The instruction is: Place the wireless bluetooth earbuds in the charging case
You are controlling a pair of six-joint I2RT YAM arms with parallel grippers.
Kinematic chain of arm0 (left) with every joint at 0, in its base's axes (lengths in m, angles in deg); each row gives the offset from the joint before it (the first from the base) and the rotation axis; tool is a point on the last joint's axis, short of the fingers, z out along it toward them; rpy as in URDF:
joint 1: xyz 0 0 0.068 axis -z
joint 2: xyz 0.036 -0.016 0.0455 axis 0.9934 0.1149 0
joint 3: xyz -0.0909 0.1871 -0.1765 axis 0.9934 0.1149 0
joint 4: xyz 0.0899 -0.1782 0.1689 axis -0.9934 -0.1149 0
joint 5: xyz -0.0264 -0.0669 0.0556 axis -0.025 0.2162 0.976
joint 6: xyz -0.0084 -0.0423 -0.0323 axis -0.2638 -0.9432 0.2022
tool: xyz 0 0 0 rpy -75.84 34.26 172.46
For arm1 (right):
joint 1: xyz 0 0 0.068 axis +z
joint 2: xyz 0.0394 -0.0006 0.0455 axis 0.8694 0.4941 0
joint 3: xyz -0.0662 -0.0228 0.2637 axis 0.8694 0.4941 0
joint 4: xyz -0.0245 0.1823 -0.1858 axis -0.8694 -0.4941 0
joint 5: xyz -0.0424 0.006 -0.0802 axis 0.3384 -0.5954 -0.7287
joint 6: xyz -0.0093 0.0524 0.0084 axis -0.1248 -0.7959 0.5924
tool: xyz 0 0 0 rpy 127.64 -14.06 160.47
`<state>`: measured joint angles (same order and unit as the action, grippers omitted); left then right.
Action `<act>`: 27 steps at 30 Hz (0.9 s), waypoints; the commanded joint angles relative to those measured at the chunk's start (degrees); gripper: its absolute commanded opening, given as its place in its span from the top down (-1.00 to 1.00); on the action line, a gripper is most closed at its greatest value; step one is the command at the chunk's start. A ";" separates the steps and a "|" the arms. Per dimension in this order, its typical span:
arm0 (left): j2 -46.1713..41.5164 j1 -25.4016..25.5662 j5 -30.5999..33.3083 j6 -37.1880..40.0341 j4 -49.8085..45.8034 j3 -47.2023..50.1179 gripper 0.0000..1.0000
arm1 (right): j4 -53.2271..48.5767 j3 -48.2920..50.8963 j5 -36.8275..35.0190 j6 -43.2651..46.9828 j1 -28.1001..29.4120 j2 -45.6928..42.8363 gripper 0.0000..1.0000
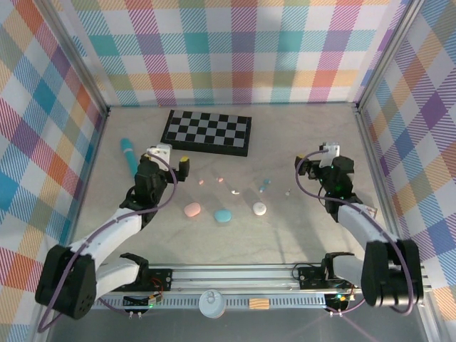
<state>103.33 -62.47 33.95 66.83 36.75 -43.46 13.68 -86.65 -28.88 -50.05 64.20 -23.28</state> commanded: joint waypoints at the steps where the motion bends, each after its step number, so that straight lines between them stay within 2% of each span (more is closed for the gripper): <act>1: -4.54 5.57 1.62 0.45 -14.04 -3.15 -0.99 | -8.31 -2.26 2.59 -4.98 2.88 -5.95 -0.98; 4: -7.06 8.60 -0.42 -4.22 -20.02 -4.71 -0.99 | -12.77 -2.96 2.62 -7.35 7.92 -9.73 -0.98; 7: -7.82 10.71 -2.87 -9.69 -22.98 -5.56 -0.99 | -20.29 -4.15 -1.02 -8.68 15.22 -11.89 -0.98; 9: -7.60 11.77 -5.14 -12.82 -24.21 -5.94 -0.99 | -26.04 -4.85 -2.82 -13.15 19.19 -12.43 -0.98; 14: -6.80 15.56 -6.56 -16.43 -20.63 -3.43 -1.00 | -41.56 -7.55 -8.47 -28.02 30.14 -10.23 -0.98; 17: -5.79 16.51 -6.88 -15.84 -18.68 -2.41 -0.99 | -46.07 -8.57 -10.07 -30.45 35.51 -6.71 -0.98; 20: -5.16 17.08 -7.20 -15.29 -18.06 -2.36 -0.99 | -53.58 -13.66 -5.61 -25.81 35.90 0.61 -0.98; 27: -7.52 17.74 -4.40 -14.04 -19.96 -1.86 -0.99 | -70.80 -30.10 -5.63 -6.73 38.25 20.20 -0.98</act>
<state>98.09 -45.36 28.00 52.58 16.45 -46.19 -45.88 -111.85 -34.94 -67.12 100.88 -7.12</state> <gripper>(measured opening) 0.996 0.990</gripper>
